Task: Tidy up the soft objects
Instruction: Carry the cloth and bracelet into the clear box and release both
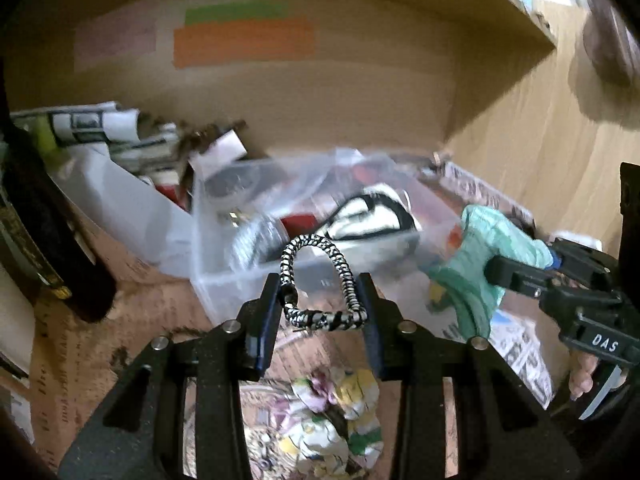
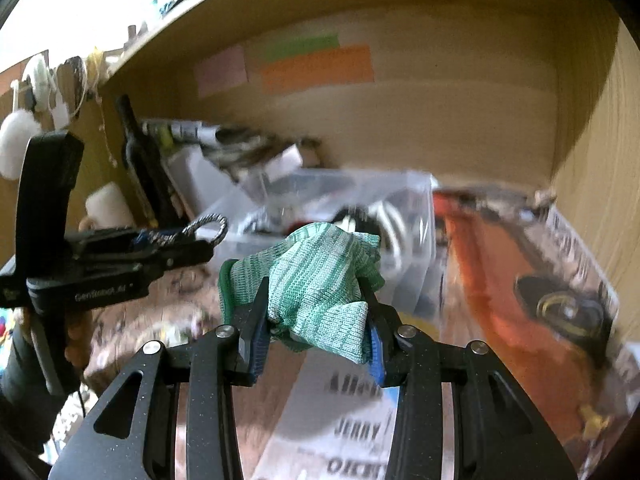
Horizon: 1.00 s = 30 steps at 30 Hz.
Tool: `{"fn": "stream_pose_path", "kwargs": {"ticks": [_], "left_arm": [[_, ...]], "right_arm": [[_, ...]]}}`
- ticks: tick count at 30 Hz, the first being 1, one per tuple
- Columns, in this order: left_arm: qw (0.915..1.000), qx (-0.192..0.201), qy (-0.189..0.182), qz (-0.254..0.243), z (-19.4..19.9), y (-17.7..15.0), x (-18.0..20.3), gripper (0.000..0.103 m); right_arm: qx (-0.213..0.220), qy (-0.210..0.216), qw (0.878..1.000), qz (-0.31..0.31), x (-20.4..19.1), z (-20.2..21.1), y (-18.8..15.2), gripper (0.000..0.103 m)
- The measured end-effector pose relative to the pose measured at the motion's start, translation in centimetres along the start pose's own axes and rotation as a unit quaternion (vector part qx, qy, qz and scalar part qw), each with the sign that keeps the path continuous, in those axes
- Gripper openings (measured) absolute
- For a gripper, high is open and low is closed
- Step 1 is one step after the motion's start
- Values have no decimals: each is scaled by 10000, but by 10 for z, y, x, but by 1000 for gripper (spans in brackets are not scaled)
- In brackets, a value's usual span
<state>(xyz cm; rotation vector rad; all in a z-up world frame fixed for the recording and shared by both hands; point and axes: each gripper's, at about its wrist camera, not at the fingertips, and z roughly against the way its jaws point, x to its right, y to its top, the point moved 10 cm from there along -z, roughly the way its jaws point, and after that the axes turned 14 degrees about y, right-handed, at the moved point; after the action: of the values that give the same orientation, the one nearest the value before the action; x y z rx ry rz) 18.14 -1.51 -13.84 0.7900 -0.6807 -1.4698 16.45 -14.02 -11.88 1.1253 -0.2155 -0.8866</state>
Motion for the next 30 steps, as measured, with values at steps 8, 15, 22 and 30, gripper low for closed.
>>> {"fn": "stream_pose_path", "kwargs": {"ticks": [8,15,22,30], "left_arm": [[9994,167,153,261,-8,33,-14,37],[9989,40,206,409,-34,53,-18,37],[9984,-281,256,414,-76,57,-17,37],[9955,-789,236,469,-123,48,-16,37]], "right_arm": [[262,-282,9989,269,16,-13,49,36],[97,-372,9988,295,36,-41,67,36],[-271,-426,9985,218,55,-80,74,36],[-756,-610,9951,164,74,-113,64,38]]}}
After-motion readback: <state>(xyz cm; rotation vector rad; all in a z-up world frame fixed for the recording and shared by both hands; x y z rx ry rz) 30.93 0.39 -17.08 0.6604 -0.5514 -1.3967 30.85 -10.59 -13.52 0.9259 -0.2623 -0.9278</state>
